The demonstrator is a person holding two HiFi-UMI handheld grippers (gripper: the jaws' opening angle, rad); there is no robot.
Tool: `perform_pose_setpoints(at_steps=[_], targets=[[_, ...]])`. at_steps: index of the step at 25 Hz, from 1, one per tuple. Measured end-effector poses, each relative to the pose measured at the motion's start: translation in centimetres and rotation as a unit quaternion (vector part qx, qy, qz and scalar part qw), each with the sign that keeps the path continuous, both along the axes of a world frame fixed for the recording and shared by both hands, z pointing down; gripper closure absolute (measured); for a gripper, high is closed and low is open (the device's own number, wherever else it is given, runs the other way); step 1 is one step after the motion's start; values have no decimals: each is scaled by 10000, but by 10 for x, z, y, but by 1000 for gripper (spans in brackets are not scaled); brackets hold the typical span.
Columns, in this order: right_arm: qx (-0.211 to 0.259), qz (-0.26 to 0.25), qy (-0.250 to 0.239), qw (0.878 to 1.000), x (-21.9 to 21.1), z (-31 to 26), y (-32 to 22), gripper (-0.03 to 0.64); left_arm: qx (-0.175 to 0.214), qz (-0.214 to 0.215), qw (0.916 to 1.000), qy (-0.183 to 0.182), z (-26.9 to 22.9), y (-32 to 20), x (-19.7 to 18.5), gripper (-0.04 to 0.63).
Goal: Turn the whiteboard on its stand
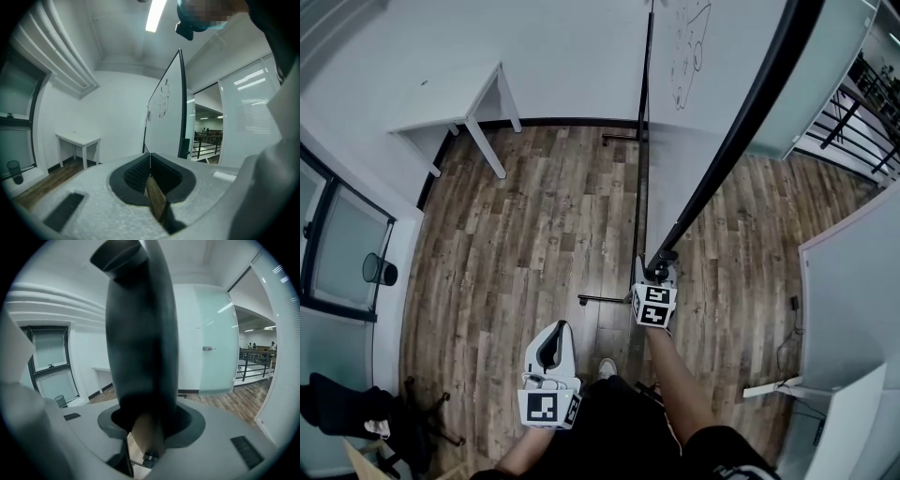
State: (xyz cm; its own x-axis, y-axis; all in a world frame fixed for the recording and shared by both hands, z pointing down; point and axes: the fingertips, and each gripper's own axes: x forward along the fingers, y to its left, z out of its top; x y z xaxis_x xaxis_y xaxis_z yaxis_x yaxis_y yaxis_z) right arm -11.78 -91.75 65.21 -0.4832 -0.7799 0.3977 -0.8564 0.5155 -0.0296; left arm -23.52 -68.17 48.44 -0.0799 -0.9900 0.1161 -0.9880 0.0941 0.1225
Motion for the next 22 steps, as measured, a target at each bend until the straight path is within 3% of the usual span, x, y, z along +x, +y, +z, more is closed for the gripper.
perform_pose_setpoints(at_steps=[13, 22], targets=[[55, 82, 136, 9999, 4, -11, 25, 459, -8, 23, 10000, 88, -13, 28, -16, 577], [70, 103, 169, 9998, 11, -18, 75, 460, 65, 104, 9998, 174, -23, 82, -27, 577]])
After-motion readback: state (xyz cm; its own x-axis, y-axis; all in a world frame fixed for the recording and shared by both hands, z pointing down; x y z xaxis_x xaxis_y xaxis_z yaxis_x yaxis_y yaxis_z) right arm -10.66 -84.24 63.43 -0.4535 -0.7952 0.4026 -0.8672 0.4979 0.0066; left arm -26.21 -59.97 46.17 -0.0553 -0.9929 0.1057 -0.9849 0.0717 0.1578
